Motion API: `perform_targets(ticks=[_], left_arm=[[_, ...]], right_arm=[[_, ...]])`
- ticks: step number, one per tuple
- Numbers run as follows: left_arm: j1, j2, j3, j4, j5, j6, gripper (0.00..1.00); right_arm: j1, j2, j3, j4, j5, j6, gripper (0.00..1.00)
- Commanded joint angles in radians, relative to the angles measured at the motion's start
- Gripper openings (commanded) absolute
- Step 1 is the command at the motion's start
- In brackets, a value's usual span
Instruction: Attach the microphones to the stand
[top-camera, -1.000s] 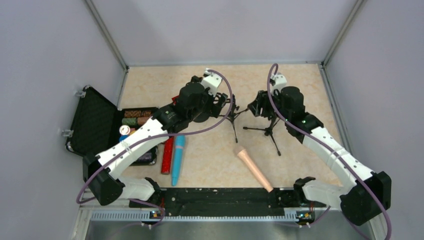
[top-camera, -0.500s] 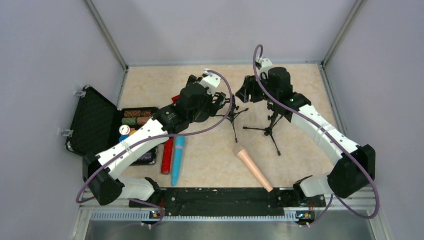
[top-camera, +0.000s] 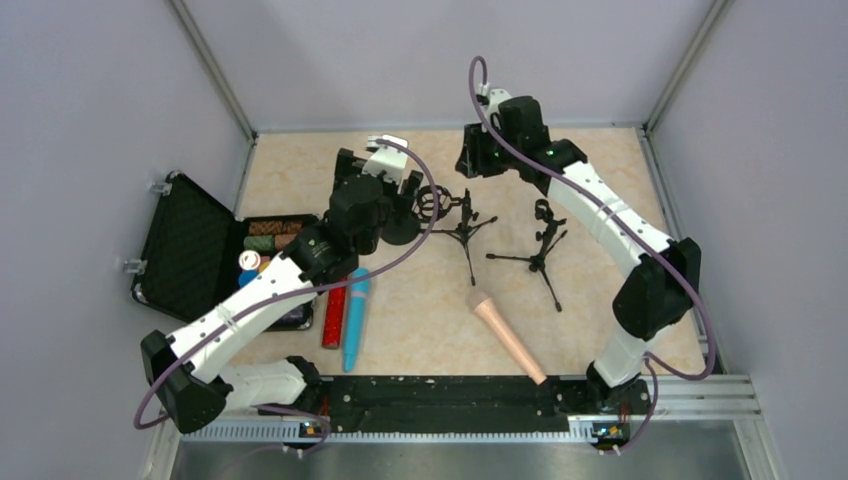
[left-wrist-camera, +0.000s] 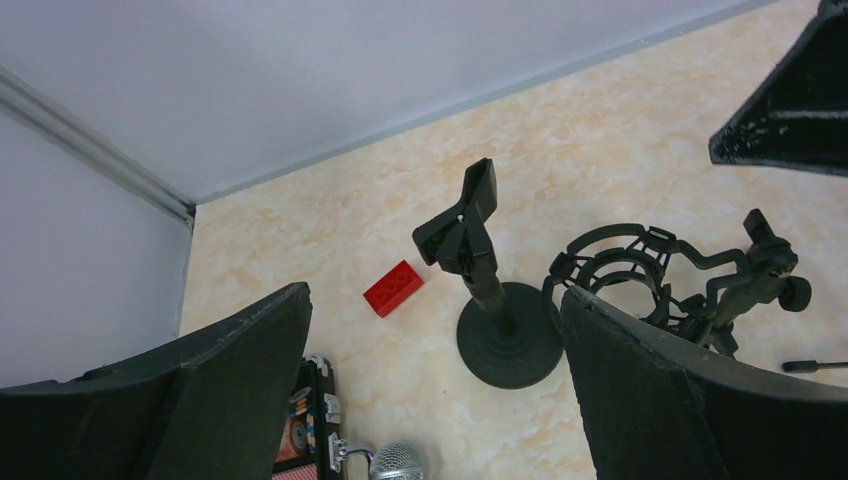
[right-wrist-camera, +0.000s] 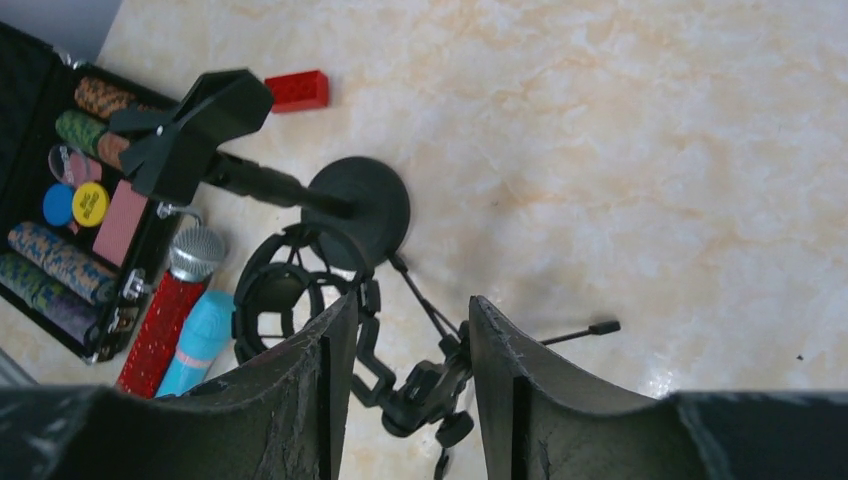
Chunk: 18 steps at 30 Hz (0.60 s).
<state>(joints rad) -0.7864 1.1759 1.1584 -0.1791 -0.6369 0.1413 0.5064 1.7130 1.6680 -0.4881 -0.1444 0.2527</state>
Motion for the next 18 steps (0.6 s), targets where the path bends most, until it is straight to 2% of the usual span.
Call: perform_targets(ticks=[1,6,11,18], left_arm=[[-0.005,-0.017,0.007,0.062,-0.058,0.016,0.99],[-0.004,-0.023,0.013,0.058,-0.066,0.018,0.99],[-0.004,-0.019,0.012,0.068,-0.093,0.041,0.99],[0.012,0.024,0.042,0.055,-0.164,0.044,0.99]], right_arm=[[0.042,-0.076,-0.021,-0.05,-0.028,-0.041,0.44],[0.055,-0.235,-0.193,0.027,-0.047,-0.043,0.42],[0.067,-0.348,-0.331,0.118,-0.179,-0.058,0.41],[0.123,-0.304,-0.383,0.165,-0.244,-0.076,0.39]])
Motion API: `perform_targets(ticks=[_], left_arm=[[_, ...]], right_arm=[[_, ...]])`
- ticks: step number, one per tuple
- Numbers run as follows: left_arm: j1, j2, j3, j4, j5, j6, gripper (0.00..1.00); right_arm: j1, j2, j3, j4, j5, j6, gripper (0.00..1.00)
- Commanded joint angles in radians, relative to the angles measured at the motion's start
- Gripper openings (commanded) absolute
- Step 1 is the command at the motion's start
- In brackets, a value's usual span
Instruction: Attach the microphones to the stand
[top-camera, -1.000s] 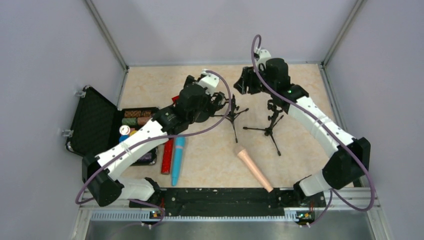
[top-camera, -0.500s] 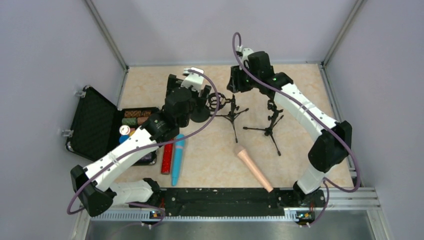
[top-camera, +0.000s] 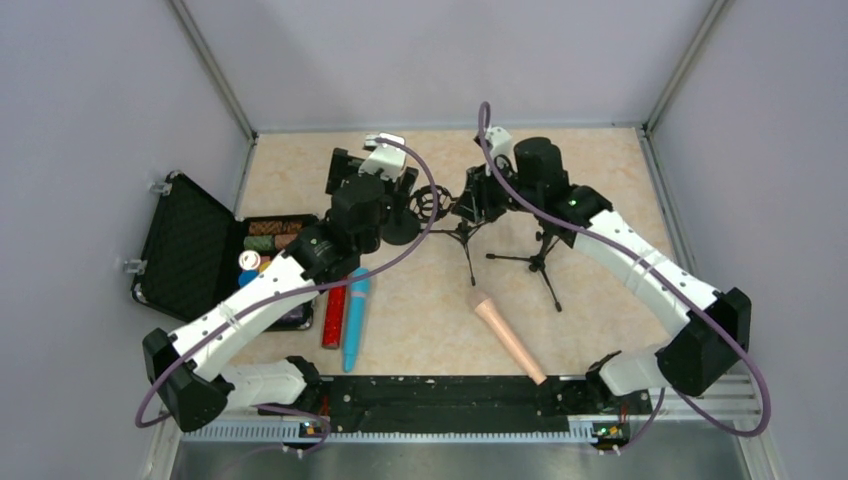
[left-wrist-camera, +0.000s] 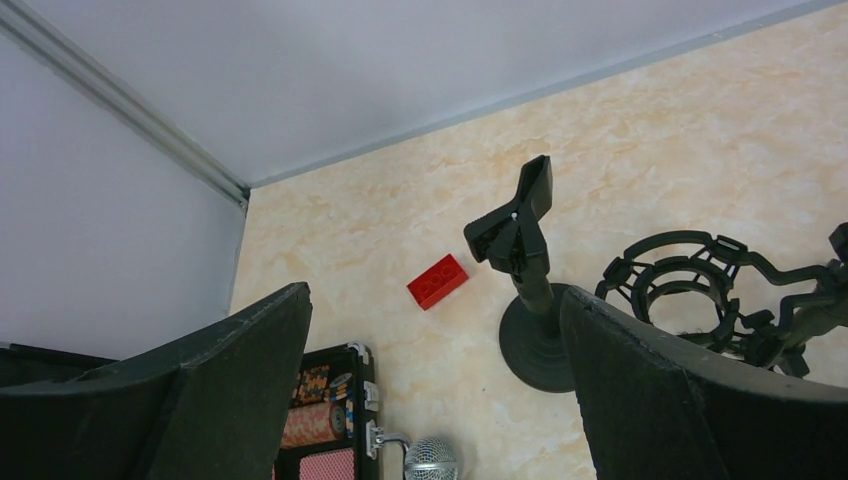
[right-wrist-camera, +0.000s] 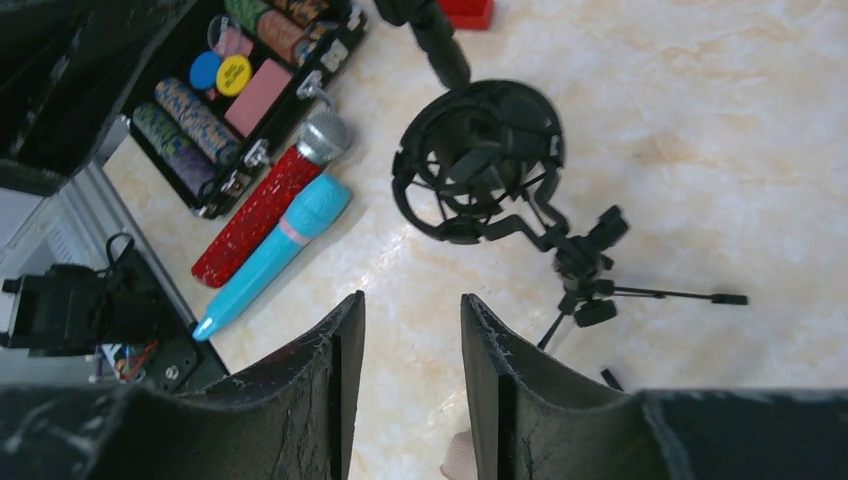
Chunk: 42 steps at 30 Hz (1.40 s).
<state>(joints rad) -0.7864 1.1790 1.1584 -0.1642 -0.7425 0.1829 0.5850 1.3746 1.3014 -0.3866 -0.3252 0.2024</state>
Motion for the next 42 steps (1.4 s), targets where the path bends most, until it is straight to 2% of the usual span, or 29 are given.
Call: perform_targets(ticks=[1,7,14,25,32,42], left_arm=[[0.02,0.03,0.052,0.026,-0.052,-0.006,0.99],[0.075,0.066,0.104,-0.07,0.05,-0.088,0.99],[0.129,0.09,0.148,-0.132,0.111,-0.142,0.99],[0.138,0.147,0.257,-0.312,0.03,-0.173,0.99],[0.141,0.085,0.165,-0.383,0.067,-0.316,0.99],[0.145,0.005,0.033,-0.472,0.174,-0.484,0.99]], right_arm=[[0.055,0.052,-0.015,0.064,-0.066,-0.028,0.39],[0.126,0.146,0.025,0.067,-0.049,-0.038,0.39],[0.154,0.296,0.105,0.066,0.101,-0.002,0.39],[0.154,0.441,0.283,0.043,0.291,0.089,0.43],[0.151,0.441,0.311,0.046,0.431,0.11,0.45],[0.141,0.365,0.303,0.06,0.45,0.106,0.45]])
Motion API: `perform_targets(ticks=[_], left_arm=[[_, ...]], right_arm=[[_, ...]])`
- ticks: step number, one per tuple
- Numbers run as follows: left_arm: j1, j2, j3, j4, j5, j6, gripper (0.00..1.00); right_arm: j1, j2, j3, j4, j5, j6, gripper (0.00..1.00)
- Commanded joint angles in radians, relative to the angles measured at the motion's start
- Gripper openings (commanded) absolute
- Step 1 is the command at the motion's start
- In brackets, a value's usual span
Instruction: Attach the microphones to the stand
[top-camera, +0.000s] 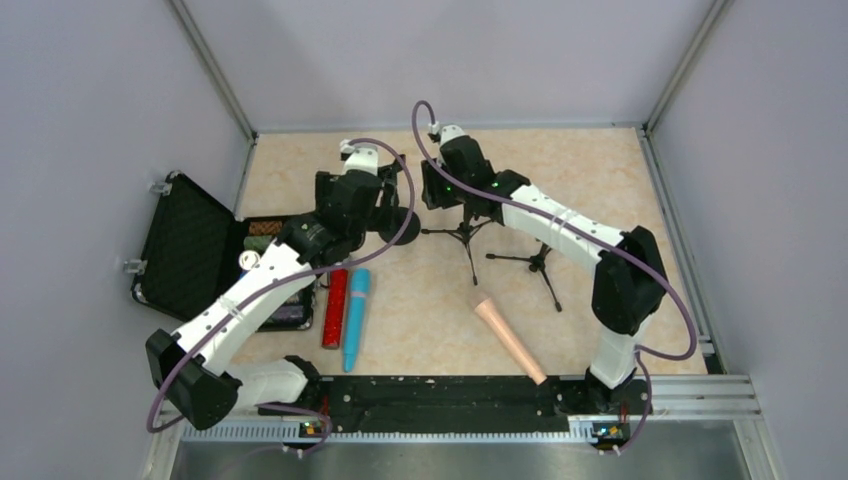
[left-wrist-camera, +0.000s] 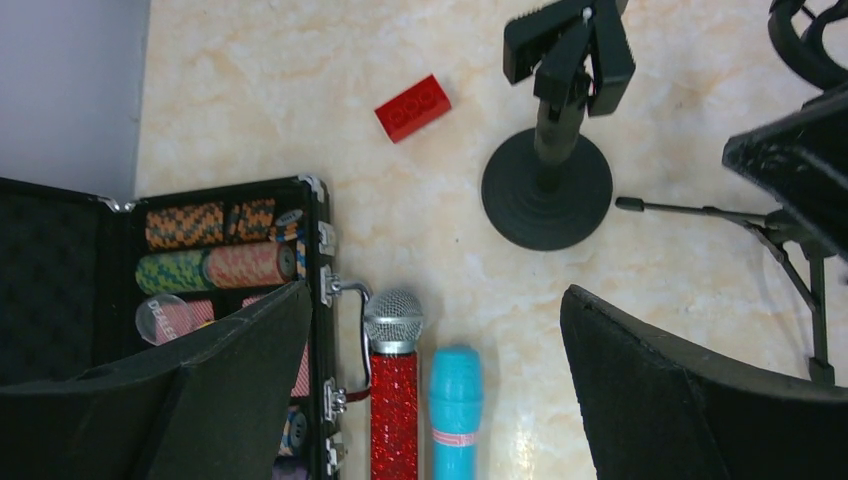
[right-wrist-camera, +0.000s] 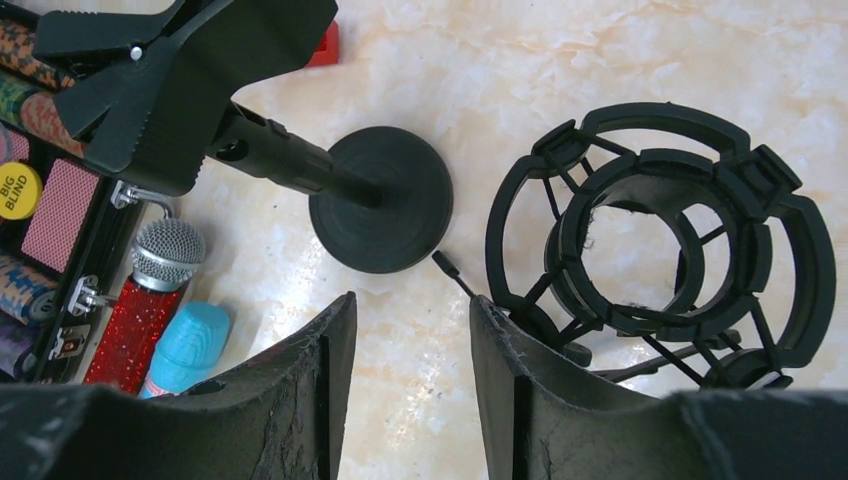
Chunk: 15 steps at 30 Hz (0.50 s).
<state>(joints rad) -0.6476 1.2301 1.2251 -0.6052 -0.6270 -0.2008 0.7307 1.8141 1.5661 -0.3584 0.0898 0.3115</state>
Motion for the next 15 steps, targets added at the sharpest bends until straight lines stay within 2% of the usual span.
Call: perform_targets(ticks=[1,10,15], left_arm=[[0.008,-0.052,-0.046,-0.041,0.072,-0.119,0.99],[0.008,-0.162,-0.218,-0.08,0.167,-0.276,0.99],[0.008,-0.225,-0.318,-0.103,0.19,-0.317,0.99]], right_arm=[[-0.005,-0.084,0.044,0.028,0.026,-0.005,0.45],[-0.01,-0.243,-0.046,0.091,-0.164,0.027,0.46],[-0.01,-0.354,-0.153,0.157,-0.233,0.062,0.47]])
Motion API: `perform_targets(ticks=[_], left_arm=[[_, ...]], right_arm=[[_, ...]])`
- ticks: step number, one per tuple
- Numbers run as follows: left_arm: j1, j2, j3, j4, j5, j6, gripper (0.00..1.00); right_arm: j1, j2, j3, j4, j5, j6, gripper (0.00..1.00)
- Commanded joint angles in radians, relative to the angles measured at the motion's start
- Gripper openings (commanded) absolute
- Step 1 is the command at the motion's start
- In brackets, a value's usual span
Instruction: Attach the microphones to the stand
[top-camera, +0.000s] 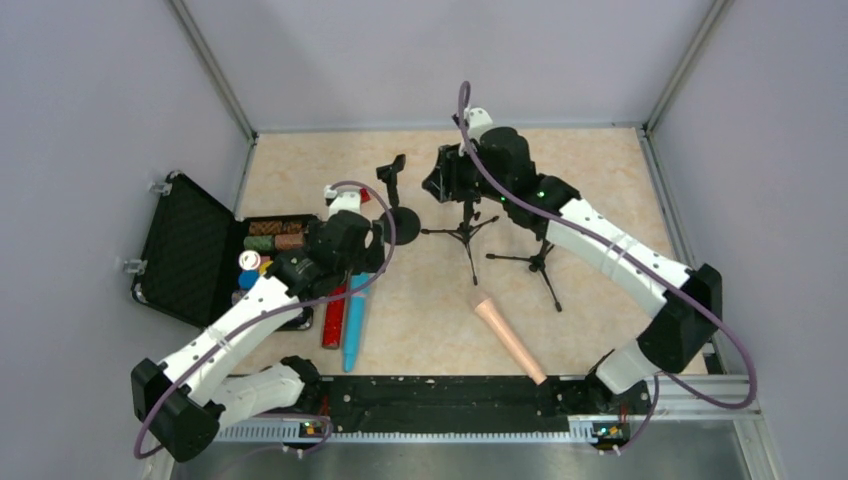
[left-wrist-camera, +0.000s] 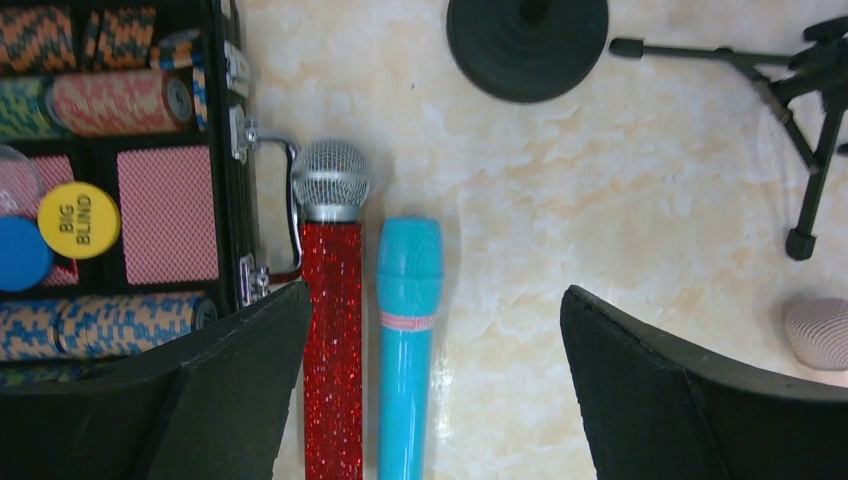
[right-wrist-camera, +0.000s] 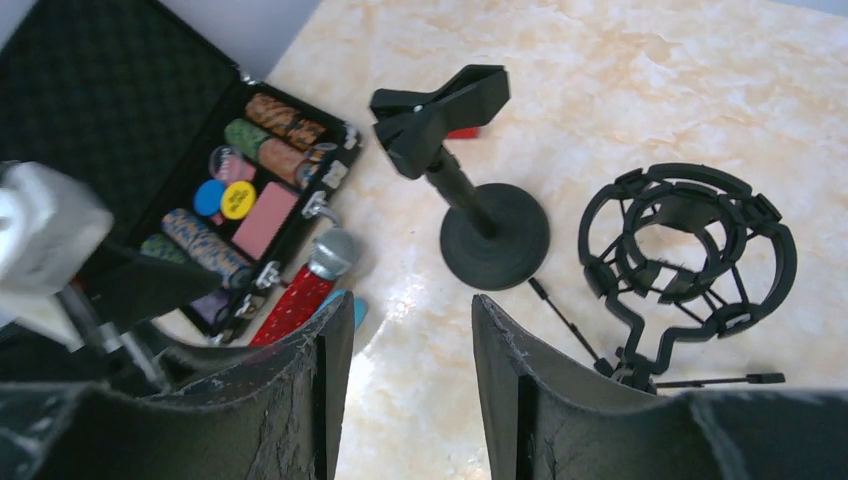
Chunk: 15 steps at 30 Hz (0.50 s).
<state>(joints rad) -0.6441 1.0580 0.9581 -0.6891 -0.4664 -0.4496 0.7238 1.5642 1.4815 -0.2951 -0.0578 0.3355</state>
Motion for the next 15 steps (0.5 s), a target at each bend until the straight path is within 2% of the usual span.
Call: perform_targets(ticks=[1,9,15], left_arm=[[0.005,-0.055,-0.063,-0.026,0.032,-0.072,0.99],[0.007,-0.006,-0.147,-0.004,0.116,-0.11,0.99],[0.007,0.087,-0.203,0.053,0.178,-0.134,0.97]], right_arm=[[-0.003,-0.123,-0.096,0.109,-0.09,0.045,0.47],[-0.003,-0.24,-0.323,0.206,-0.111,0.104,0.47],[-0.003,-0.272,-0.392,0.207,-0.118,0.113,0.47]])
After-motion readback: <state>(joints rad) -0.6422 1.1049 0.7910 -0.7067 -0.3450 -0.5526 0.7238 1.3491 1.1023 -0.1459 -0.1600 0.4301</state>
